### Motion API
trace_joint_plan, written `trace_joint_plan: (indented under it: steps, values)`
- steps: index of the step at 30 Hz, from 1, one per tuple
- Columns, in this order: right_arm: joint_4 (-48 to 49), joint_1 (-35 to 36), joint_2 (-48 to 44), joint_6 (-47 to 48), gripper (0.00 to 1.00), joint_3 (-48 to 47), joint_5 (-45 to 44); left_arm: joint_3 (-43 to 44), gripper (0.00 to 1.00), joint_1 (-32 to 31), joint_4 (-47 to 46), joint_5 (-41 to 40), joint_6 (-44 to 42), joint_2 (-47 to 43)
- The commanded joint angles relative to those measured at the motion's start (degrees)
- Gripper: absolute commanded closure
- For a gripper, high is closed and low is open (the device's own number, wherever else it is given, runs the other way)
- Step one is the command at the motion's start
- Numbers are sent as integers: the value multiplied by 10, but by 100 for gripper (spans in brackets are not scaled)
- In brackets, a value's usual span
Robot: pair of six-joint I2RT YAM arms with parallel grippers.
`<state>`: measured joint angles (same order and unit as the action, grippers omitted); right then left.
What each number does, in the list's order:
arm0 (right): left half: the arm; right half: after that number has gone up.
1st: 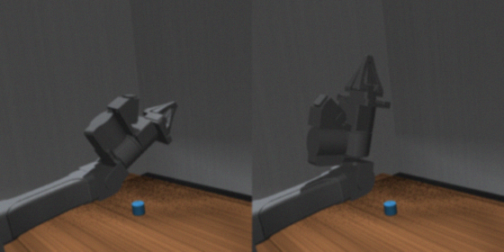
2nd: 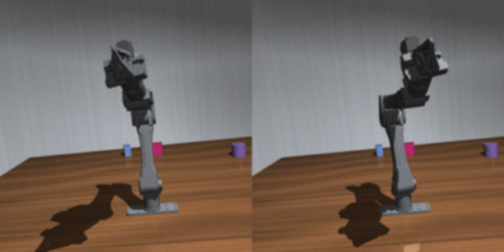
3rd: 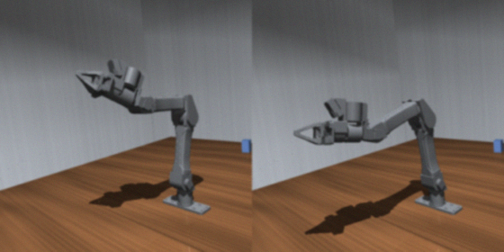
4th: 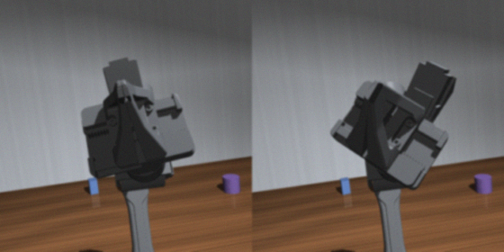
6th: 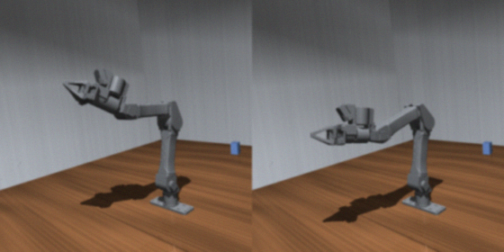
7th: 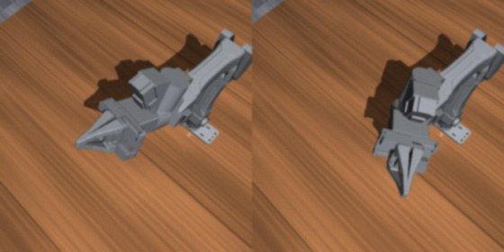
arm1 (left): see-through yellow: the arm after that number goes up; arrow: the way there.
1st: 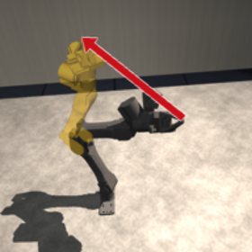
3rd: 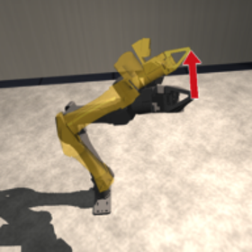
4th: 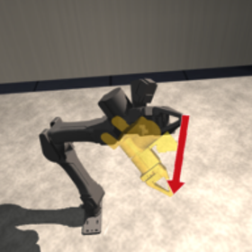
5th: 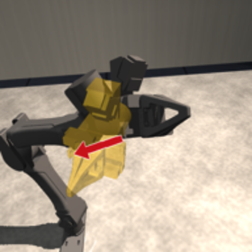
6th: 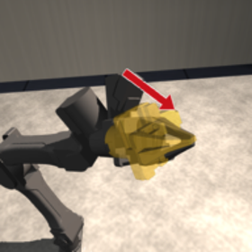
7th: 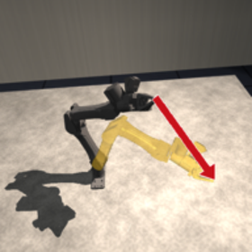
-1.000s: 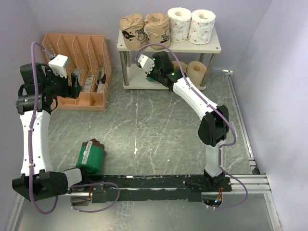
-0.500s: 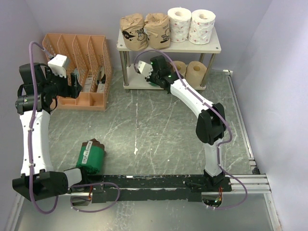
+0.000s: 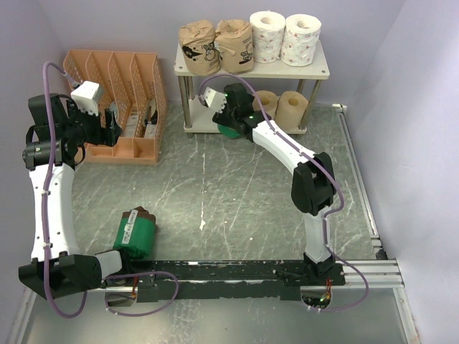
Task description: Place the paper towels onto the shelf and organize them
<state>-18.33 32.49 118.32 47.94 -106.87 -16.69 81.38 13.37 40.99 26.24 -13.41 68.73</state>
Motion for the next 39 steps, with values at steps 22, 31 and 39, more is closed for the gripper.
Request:
trace_joint_plan:
  steps: [22, 31, 39]
  values:
    - [346, 230, -312, -168, 0, 438, -261, 121, 16, 10, 214, 235, -46, 102]
    - [441, 229, -346, -627, 0, 556, 371, 29, 19, 20, 122, 75, 49, 45]
    - [601, 229, -124, -698, 0, 475, 581, 13, 16, 48, 125, 29, 65, -6]
